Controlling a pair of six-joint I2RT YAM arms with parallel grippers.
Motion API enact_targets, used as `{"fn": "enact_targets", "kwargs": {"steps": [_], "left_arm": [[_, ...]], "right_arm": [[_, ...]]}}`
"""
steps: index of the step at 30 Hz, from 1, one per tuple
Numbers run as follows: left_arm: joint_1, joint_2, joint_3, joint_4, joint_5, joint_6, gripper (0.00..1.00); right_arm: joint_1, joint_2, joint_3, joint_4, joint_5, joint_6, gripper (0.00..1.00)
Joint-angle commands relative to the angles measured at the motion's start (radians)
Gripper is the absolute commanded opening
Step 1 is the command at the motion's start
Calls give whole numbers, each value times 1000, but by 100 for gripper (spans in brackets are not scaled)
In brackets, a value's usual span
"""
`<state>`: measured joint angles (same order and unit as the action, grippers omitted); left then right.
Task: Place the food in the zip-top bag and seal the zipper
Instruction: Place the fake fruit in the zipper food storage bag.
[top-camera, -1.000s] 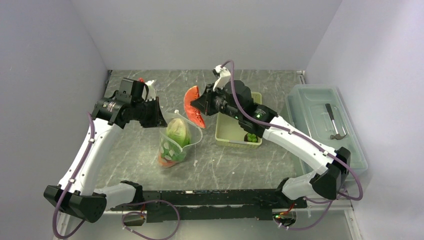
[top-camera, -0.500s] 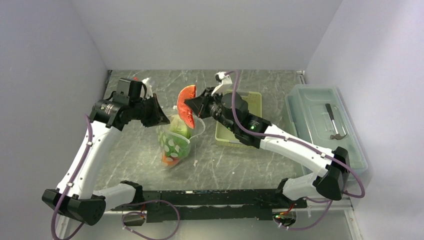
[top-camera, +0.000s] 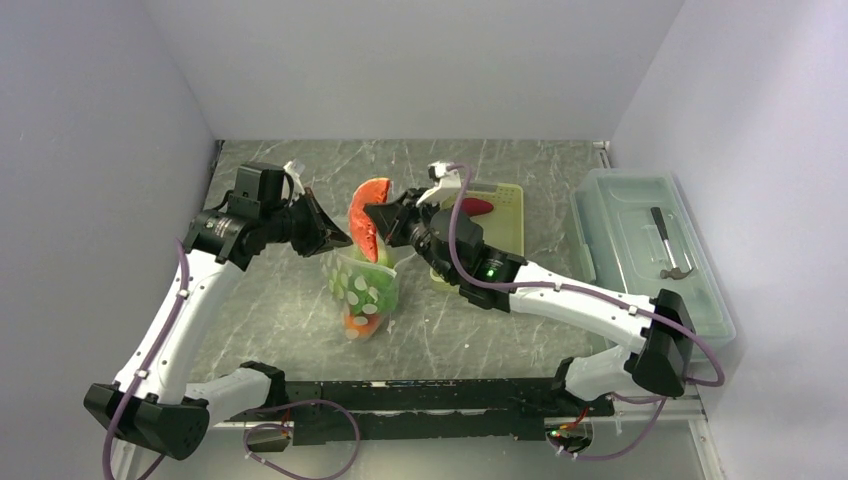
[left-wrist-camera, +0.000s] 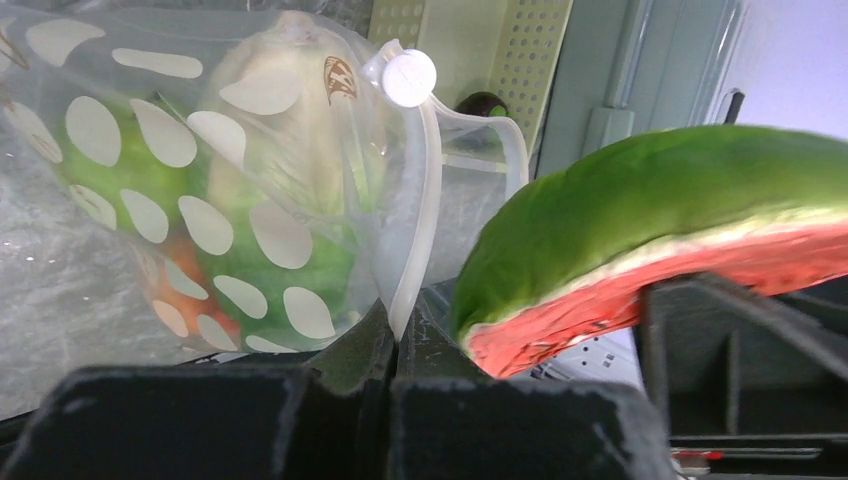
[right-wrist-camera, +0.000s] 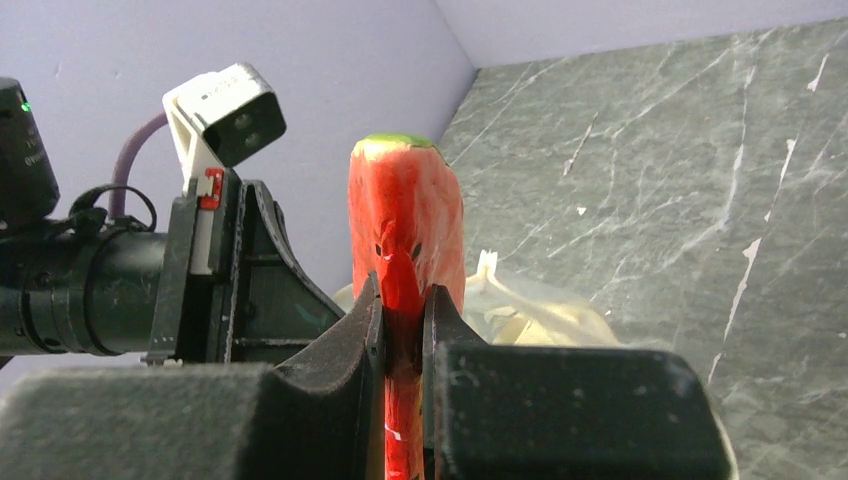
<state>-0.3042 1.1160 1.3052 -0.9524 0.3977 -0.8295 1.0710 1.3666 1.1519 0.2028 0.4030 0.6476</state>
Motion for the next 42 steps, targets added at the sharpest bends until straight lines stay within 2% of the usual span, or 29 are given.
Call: {"fn": "enact_targets", "kwargs": {"steps": [1,9,19,37,38,42], "left_arm": [[7,-23,4,86,34,-83,0],[8,-24,5,62,1,-121,0],[8,-32,8,26,-38,-140,0],[8,-29,-9,42,-22,-129,0],[8,-28,-9,41,-19,-128,0],[8,-30,-5,40,-15,-122,0]], "right_arm": [[35,14,-32,98,106,37,0],[80,68,-55,99,206,127,0],[98,127,-9,-31,354,225,0],[97,209,47,-14,134,255,0],[97,211,49,-10,125,251,3],[95,217,57,-16,104,246,34]]}}
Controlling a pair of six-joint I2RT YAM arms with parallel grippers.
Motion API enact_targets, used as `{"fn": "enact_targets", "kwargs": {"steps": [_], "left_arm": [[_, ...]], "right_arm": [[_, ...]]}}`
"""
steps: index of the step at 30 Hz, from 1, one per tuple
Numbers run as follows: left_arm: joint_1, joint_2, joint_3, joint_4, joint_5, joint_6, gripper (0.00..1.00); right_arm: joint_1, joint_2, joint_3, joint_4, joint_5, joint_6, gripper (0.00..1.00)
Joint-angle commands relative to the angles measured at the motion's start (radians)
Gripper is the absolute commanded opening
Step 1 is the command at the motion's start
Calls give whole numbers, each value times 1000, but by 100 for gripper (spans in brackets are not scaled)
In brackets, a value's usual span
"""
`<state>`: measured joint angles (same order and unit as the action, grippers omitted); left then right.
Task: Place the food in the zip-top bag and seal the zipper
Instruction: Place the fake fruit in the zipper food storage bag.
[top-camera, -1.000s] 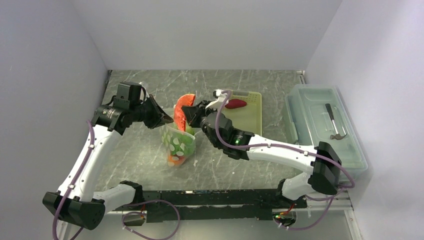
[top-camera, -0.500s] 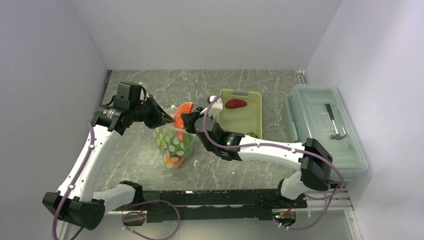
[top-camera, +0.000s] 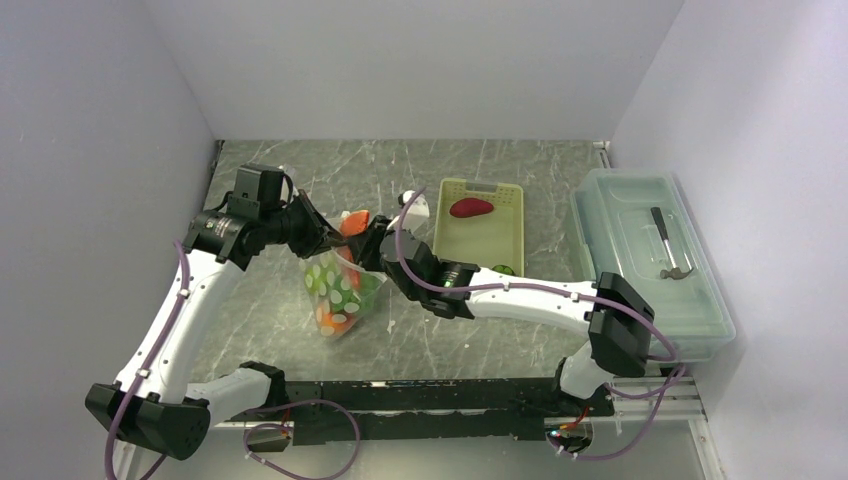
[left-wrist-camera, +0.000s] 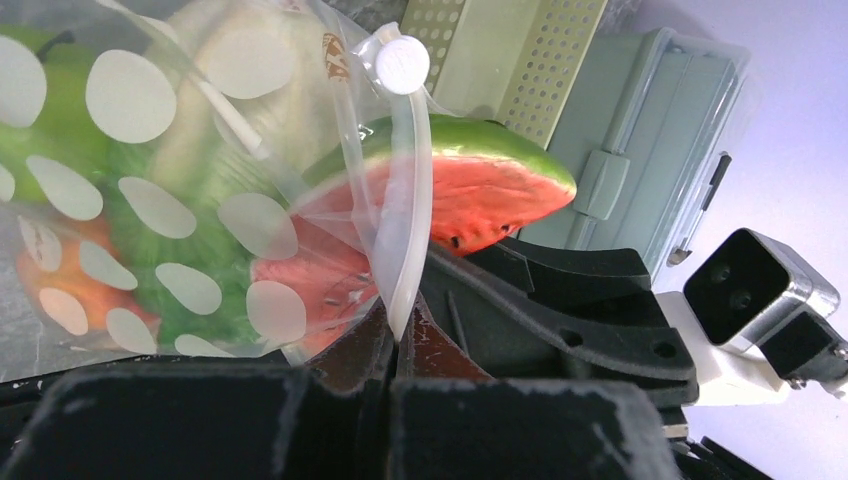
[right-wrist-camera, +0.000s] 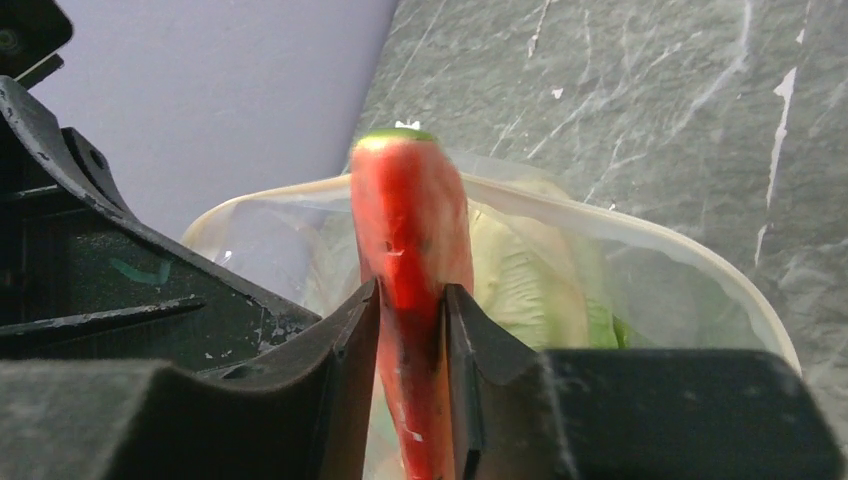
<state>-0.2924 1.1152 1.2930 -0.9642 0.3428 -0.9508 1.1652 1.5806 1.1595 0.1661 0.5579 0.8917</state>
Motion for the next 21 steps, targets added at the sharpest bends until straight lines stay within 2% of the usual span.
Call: {"fn": "enact_targets", "kwargs": {"steps": [1,9,21], "left_arm": [[-4,-30,8,51,41,0,0],[-4,-35,21,37,44,26,0],[-4,-44,29,17,52,121,0]], "right_arm": [[2,2,47,23,-56,-3,36],[-5,-17,36,21,-76,-33,46],[-30,-112,2,-45,-52,-110,47]]}}
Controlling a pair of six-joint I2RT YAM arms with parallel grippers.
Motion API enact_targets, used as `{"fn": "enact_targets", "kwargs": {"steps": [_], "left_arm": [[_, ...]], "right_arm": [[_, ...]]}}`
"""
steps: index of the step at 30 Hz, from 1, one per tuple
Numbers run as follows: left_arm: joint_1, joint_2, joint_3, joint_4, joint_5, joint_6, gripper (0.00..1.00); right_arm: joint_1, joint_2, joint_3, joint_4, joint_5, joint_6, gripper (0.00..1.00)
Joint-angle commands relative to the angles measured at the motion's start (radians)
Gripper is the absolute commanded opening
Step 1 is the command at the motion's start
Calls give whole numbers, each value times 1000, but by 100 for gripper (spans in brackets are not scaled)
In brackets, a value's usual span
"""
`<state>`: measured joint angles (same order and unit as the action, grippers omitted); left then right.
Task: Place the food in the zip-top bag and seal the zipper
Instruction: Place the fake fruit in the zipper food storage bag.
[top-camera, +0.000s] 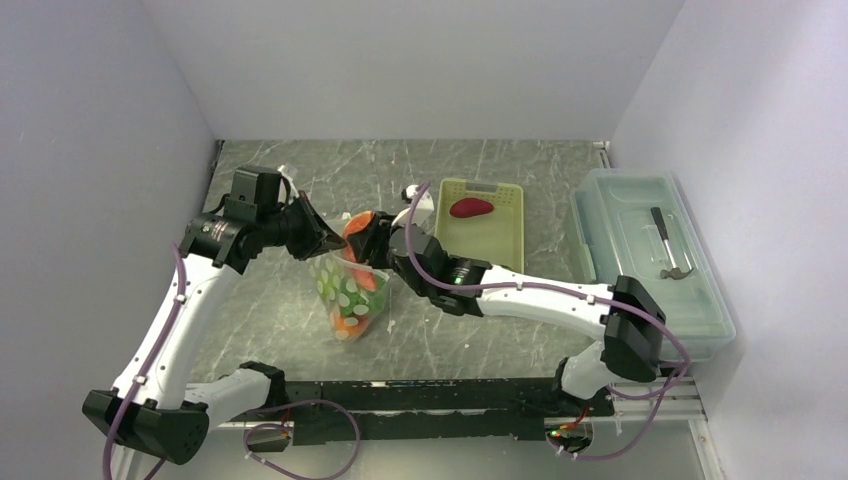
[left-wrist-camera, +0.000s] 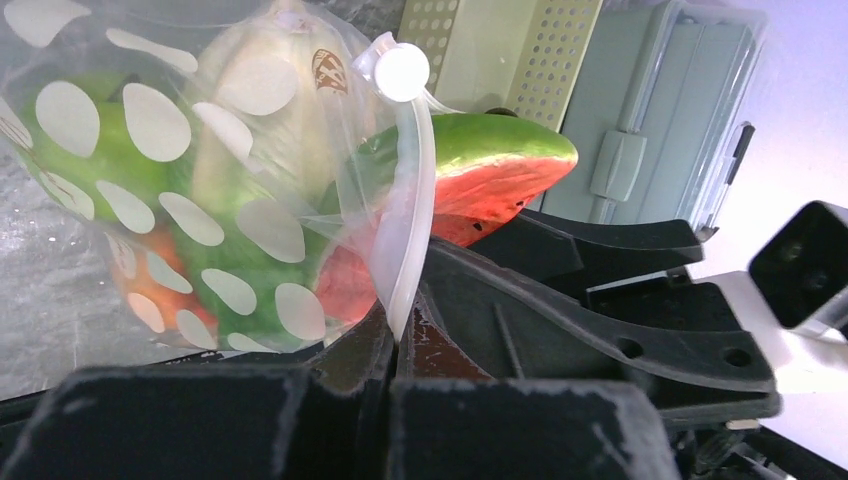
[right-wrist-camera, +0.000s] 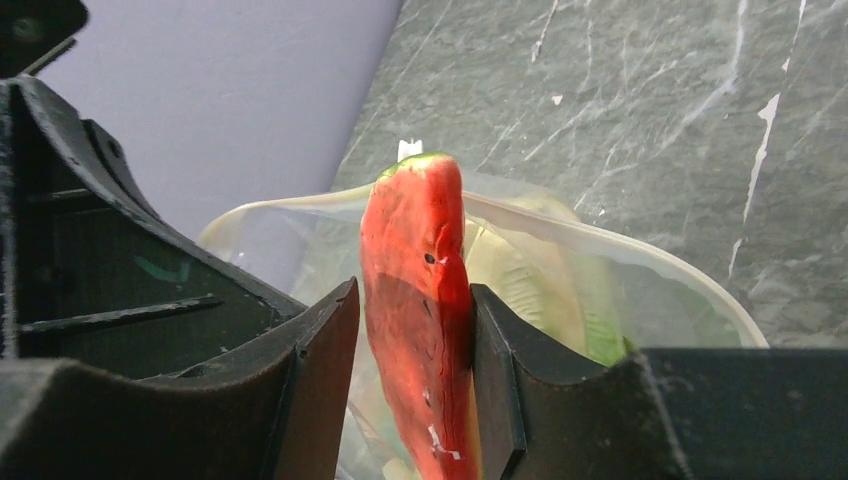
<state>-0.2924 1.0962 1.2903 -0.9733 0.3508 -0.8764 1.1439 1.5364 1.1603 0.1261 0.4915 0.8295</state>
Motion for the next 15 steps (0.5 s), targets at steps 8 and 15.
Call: {"fn": "enact_targets", "kwargs": {"steps": [8,15], "left_arm": [[-2,-10,31,52,132,118,0],[-2,-9,34,55,183,179,0]], "right_arm": [[-39,-100,22,-89,-33,-113,54],[-122,-96,34,-121,-210,-166,53]]}}
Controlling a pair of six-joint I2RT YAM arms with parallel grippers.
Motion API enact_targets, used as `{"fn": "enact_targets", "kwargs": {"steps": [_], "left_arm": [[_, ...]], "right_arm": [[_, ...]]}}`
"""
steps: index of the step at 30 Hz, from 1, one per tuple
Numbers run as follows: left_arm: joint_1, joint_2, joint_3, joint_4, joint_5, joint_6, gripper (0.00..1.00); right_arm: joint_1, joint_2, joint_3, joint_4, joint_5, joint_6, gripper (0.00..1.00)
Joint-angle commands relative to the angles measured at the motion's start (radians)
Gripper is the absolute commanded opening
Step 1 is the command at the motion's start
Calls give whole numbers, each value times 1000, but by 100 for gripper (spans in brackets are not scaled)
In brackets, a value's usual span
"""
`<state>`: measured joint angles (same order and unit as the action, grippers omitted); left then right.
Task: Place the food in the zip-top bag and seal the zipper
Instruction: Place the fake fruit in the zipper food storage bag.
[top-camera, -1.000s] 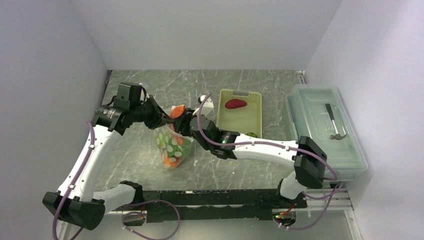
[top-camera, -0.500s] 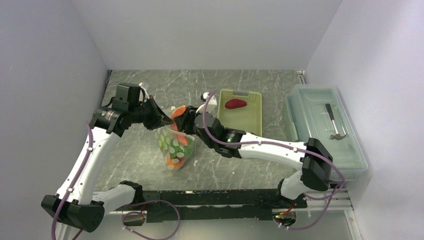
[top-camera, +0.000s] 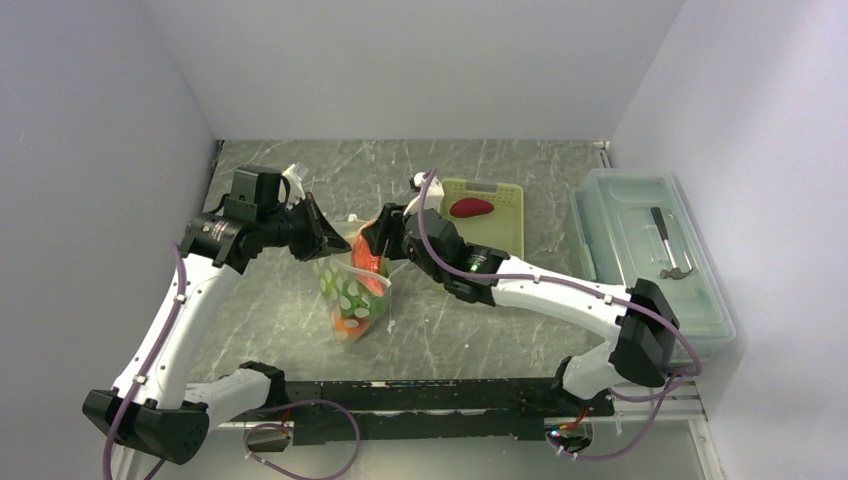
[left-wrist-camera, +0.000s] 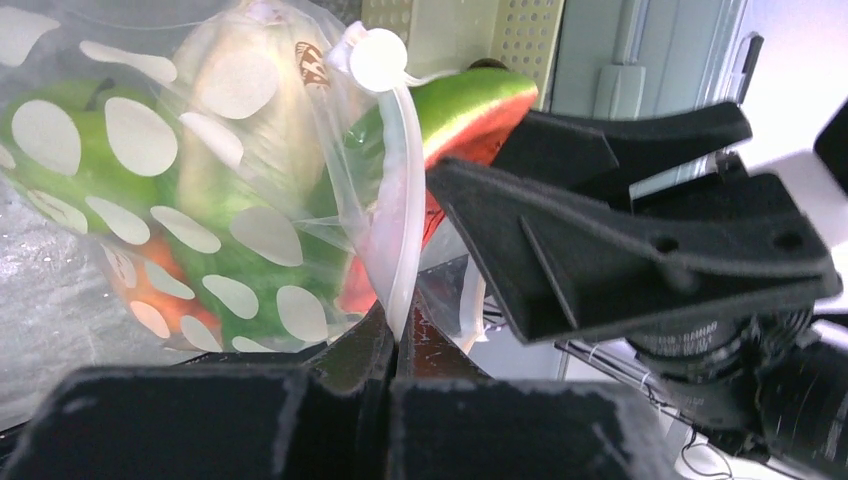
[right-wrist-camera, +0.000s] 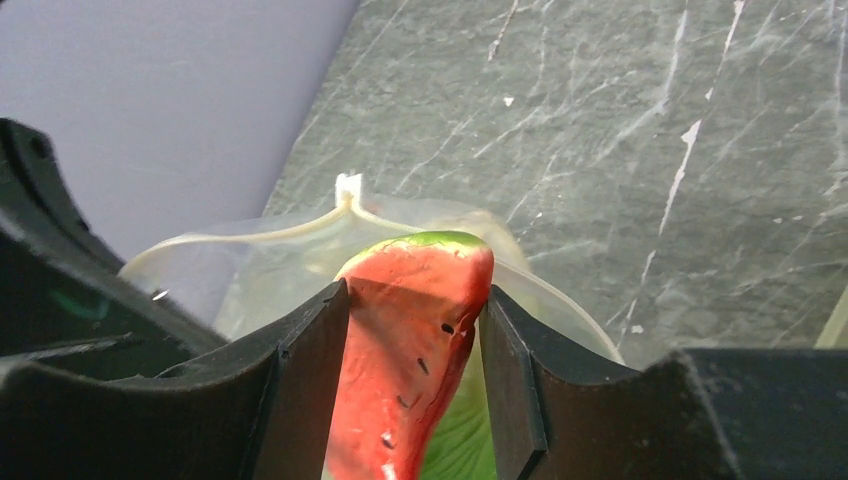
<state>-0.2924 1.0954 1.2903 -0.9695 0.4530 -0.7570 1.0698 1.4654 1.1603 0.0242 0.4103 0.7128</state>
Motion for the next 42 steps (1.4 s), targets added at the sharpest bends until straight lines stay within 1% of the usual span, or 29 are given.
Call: {"fn": "enact_targets", "kwargs": {"steps": [1,4,11,14,16,17,18,21,22,27,31,36,42], "left_arm": [[-2,-6,35,54,91,70,0],[-2,2,43,40,102,104,0],[-1,12,48,17,133,163,0],[0,11,43,16,150,183,0],[-1,12,44,14,160,194,0],[-1,12,43,13,164,199,0],[0,13,44,12,165,202,0],[1,11,47,8,168,207,0],[2,11,47,8,167,206,0],[2,11,46,19,172,192,0],[3,6,38,37,170,165,0],[2,-5,20,67,152,121,0],[4,-3,10,106,141,40,0]], "right_arm": [[-62,-25,30,-10,-168,-58,52],[-93,-19,28,4,-273,-96,51],[-152,-50,-15,43,-426,-140,51],[-180,-55,-26,59,-498,-145,47],[-196,-53,-27,66,-541,-144,38],[-199,-53,-27,69,-555,-146,32],[-202,-55,-27,70,-560,-147,23],[-205,-62,-31,78,-567,-151,3],[-204,-66,-32,78,-564,-150,0],[-205,-97,-58,120,-531,-104,0],[-199,-134,-100,159,-467,-7,0],[-158,-166,-119,172,-302,65,0],[-77,-131,-97,154,-142,117,0]]}}
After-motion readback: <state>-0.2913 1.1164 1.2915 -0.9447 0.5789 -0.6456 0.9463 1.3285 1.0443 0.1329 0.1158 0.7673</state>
